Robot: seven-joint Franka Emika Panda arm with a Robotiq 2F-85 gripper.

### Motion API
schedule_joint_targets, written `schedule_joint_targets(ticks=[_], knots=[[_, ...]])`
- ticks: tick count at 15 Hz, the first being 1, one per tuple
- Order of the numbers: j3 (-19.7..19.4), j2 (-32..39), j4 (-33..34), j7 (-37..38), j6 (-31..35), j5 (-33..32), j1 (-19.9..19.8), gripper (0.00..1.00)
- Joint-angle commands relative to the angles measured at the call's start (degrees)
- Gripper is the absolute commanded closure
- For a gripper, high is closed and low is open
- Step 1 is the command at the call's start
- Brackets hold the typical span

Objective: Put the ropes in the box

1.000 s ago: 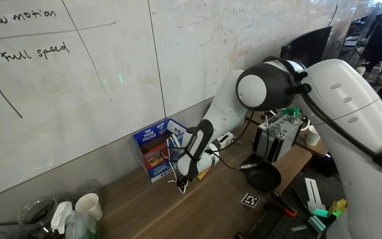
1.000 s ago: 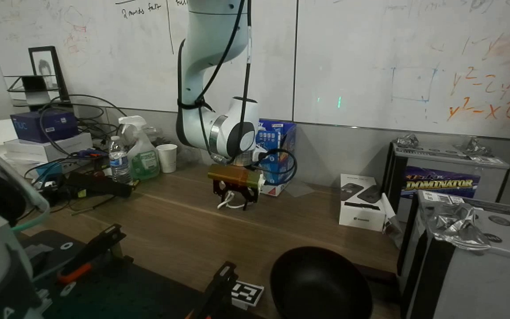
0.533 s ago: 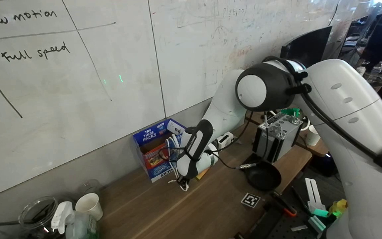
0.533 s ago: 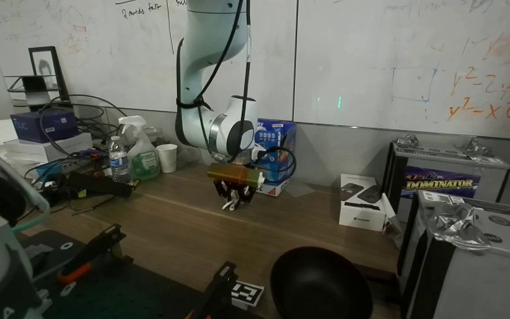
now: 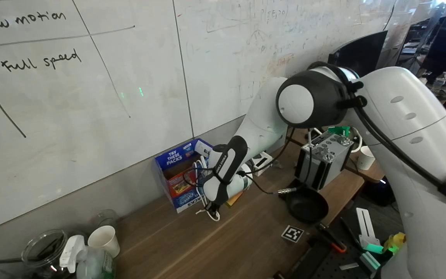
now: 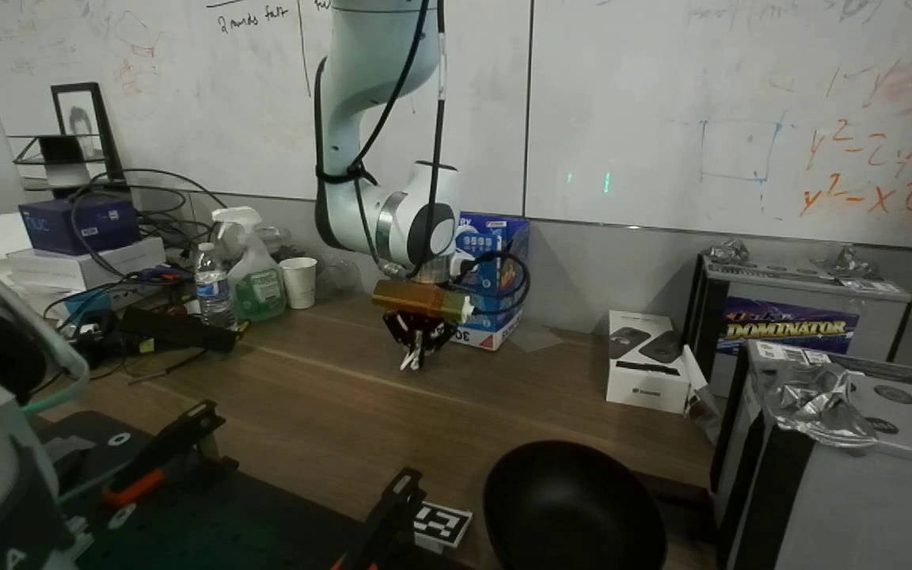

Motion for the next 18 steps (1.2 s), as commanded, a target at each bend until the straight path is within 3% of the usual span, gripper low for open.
schedule_joint_targets(ticks=[1,7,18], knots=[[1.3,-9.2,-2.2,1.2,-7.7,1.3,-1.0,0.85],[1.0,-22.0,-2.8,2.6,-14.3,6.0,-0.2,0.85],[-4.9,-32.5,-2.8,14.3,-10.3,2.7,7.4,0.86]])
